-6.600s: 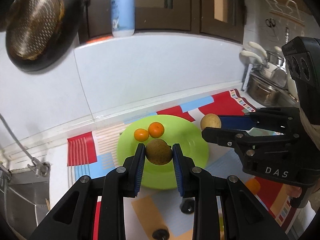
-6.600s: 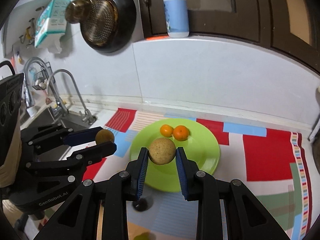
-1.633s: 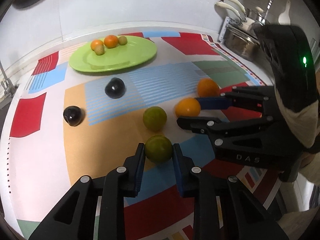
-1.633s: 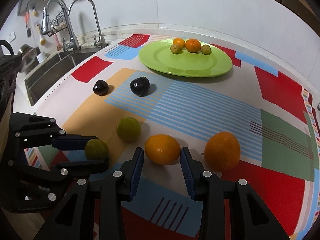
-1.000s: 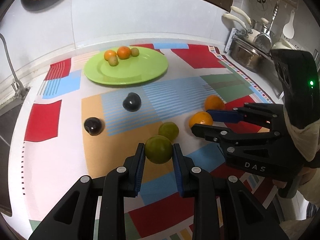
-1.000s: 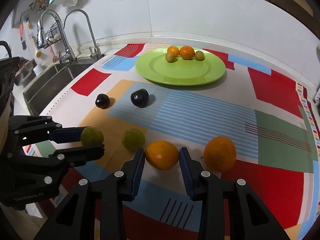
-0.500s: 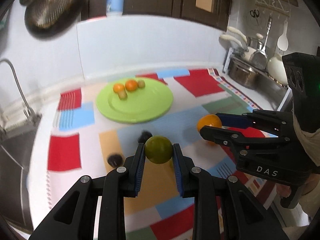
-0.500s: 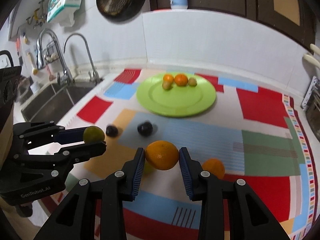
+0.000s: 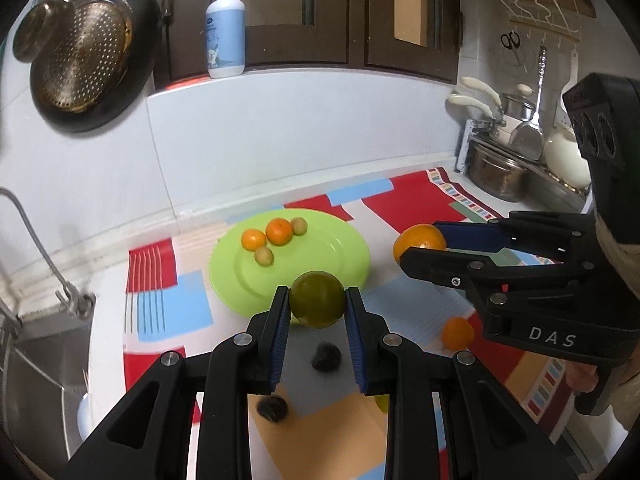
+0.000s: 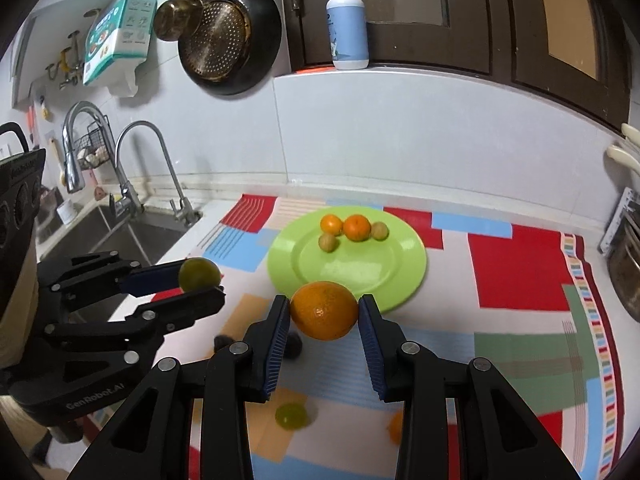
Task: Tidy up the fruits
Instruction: 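Carry the lime and orange onto the green plate and open both tools, then lift both tools away from the plate toward the remaining fruits, then grasp a dark plum with the left tool while the right tool grasps a lime, then carry the plum and lime onto the green plate and open both tools, then lift both tools away from the plate toward the last plum and orange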
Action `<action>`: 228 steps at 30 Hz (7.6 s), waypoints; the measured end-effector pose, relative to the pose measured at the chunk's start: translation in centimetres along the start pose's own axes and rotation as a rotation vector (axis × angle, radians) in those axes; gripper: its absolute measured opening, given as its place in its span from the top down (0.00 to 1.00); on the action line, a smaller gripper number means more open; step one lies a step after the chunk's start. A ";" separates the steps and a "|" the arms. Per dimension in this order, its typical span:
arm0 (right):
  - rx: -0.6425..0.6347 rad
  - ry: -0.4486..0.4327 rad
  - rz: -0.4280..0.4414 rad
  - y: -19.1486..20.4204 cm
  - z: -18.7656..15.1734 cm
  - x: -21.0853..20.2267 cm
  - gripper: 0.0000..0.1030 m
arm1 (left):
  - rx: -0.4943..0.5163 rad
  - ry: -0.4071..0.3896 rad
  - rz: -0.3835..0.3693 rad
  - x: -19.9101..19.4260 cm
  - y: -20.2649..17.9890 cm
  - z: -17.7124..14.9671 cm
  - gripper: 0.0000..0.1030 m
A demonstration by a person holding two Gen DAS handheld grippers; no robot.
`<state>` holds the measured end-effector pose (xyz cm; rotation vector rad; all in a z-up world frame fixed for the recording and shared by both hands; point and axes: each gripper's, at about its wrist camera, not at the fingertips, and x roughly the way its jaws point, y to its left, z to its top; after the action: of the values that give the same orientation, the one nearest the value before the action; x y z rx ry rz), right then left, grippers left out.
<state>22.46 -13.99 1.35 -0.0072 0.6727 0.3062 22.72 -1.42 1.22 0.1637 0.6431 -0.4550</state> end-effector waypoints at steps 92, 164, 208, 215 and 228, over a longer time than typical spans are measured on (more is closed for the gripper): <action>0.086 0.017 -0.122 1.3 -0.5 0.4 0.38 | -0.060 -0.021 0.177 -2.8 4.6 -2.5 0.20; 0.024 0.237 0.049 2.6 -6.4 3.9 0.71 | -0.073 0.173 0.032 2.8 3.7 -7.1 0.72; 0.005 0.208 0.052 -7.6 6.6 14.8 0.71 | 0.010 0.114 -0.039 15.1 4.5 5.6 0.72; 0.013 0.250 0.054 -8.7 5.8 17.4 0.71 | 0.017 0.165 -0.038 18.3 4.8 4.9 0.72; 0.052 0.259 0.035 -9.5 5.5 18.7 0.61 | 0.003 0.191 0.015 18.8 5.5 4.7 0.59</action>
<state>42.35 -17.28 -6.72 0.0148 0.9387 0.3243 41.00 -4.61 -6.49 0.2164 0.8283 -0.4285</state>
